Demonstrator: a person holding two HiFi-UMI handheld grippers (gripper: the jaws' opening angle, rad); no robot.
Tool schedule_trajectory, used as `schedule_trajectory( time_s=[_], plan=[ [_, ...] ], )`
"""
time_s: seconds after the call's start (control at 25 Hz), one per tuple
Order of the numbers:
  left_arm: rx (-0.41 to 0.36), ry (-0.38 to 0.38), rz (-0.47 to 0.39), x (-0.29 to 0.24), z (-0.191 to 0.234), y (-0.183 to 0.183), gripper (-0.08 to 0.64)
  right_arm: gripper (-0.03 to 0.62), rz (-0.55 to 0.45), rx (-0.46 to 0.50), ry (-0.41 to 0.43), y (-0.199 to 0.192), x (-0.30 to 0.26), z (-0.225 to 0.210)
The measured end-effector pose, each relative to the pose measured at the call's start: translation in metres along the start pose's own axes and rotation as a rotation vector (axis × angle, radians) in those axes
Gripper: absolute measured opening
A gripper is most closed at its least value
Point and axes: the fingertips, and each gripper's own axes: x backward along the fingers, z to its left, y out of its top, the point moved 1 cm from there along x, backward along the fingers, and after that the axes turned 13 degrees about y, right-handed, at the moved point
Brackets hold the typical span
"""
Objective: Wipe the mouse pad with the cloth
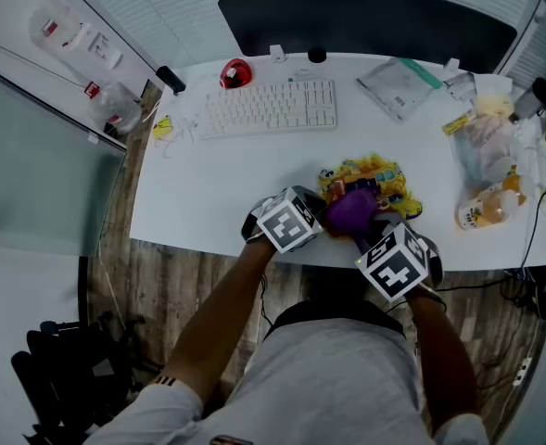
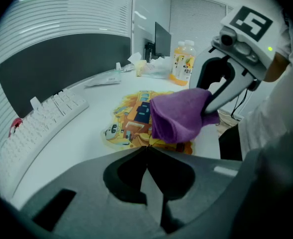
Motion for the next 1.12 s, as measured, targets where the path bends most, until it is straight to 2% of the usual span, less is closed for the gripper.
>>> schedule_trajectory(
  time_s=[0.24,0.44,0.68,0.88,1.12],
  plan=[
    [0.000,0.005,-0.001,-0.001,0.000,0.000,0.015,0.071,0.051,0.059,0.041,0.003,-0.023,0.019],
    [-0.003,0.003,0.001,0.000,-0.001,0.000,0.015,0.071,0.076,0.047,0.028,-0.010,-0.022,0.012],
    [-0.008,0.004,0.001,0.000,0.000,0.000,0.015,0.071,0.089,-0.027,-0.021,-0.042,-0.002,-0.013],
    [-0.011,0.001,0.009,0.000,0.000,-0.001,0.015,0.071,0.096,-0.137,-0.071,-0.080,0.018,-0.037],
    [-0.013,0.004,0.013,-0.001,-0.001,0.000,0.015,0.071,0.070,-0.208,-0.105,-0.100,0.038,-0.053]
  ],
)
